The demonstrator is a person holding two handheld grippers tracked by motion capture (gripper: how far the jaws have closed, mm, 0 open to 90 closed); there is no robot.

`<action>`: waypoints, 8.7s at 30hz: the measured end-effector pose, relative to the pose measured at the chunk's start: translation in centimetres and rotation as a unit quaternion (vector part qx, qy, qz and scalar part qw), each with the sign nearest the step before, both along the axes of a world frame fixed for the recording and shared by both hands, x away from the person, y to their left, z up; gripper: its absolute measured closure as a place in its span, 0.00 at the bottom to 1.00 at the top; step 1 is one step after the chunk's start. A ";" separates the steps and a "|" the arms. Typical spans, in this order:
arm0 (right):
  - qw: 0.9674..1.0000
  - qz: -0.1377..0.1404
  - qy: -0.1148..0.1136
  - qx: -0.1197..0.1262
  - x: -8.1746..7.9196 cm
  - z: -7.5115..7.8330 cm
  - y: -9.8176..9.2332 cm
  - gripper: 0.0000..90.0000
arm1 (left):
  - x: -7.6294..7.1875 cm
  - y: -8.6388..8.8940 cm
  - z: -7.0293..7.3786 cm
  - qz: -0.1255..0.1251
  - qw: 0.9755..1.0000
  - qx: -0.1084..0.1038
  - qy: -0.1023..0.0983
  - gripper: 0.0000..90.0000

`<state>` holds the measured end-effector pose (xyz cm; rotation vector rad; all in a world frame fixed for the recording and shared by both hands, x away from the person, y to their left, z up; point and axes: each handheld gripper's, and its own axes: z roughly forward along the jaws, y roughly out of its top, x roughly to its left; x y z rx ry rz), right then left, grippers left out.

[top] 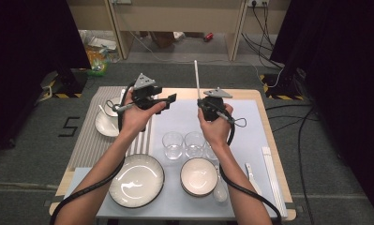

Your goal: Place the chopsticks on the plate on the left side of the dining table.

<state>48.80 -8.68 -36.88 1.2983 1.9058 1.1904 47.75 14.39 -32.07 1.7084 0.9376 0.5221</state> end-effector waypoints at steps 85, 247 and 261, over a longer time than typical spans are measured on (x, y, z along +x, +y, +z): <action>0.999 0.027 0.007 0.026 -0.9 0.7 0.0 0.85 | 5.3 -7.1 -0.1 -0.030 0.999 -0.036 0.024 0.93; 0.992 -0.104 0.063 0.023 -6.7 -5.9 -13.8 0.74 | -9.9 12.2 -1.5 0.084 0.995 -0.030 -0.053 0.93; 0.992 -0.106 0.065 0.025 -6.8 -5.9 -13.8 0.74 | -11.2 14.6 -2.0 0.110 0.992 -0.028 -0.049 0.93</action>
